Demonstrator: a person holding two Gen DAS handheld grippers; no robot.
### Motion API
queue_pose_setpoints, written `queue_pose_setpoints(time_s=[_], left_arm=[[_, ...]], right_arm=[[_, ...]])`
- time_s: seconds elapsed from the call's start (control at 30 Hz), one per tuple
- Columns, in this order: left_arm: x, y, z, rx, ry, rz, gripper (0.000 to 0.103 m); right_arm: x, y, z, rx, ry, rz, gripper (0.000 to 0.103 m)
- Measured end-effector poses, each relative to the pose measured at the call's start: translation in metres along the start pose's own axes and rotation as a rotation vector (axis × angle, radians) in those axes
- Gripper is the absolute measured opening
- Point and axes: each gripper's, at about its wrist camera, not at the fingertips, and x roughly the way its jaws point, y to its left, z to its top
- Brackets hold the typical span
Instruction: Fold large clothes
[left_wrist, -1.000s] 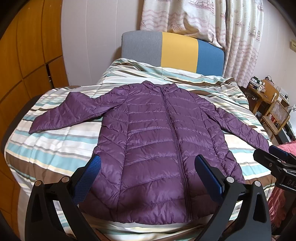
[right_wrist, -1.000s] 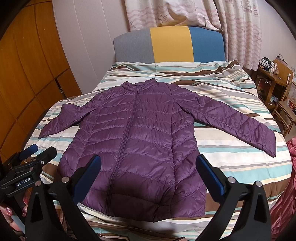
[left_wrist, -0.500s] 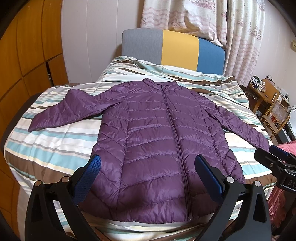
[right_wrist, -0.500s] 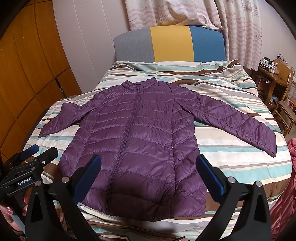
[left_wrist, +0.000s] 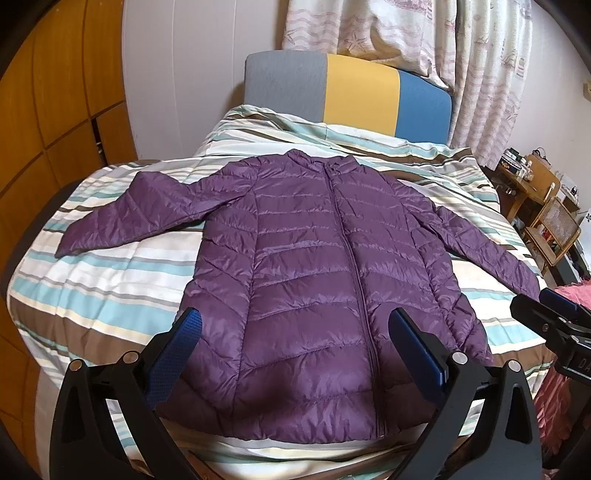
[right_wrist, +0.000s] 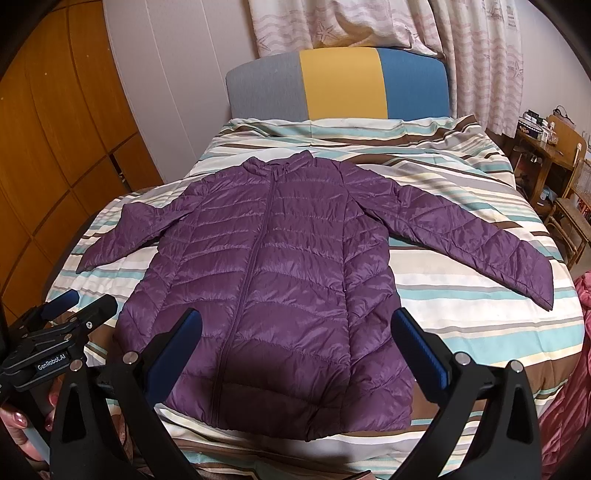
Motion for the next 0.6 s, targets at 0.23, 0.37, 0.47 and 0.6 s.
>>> queue_pose_setpoints(time_s=[0.23,0.37,0.47,0.6], left_arm=[[0.004,0.003,0.006,-0.005,0.018,0.003,0.1],[0.011,0.004,0.008,-0.008,0.03,0.013,0.1],[0.022,0.007,0.012,-0.004,0.033,0.021,0.1],[0.045,0.018,0.014,-0.021,0.032,0.007,0.1]], right_arm=[[0.003,-0.004,0.0,0.007,0.002,0.013,0.101],[0.014,-0.015,0.001,0.062,0.018,-0.022,0.101],[0.034,-0.037,0.0,0.132,0.056,-0.023,0.101],[0.054,-0.075,0.0,0.193,-0.012,0.003,0.101]])
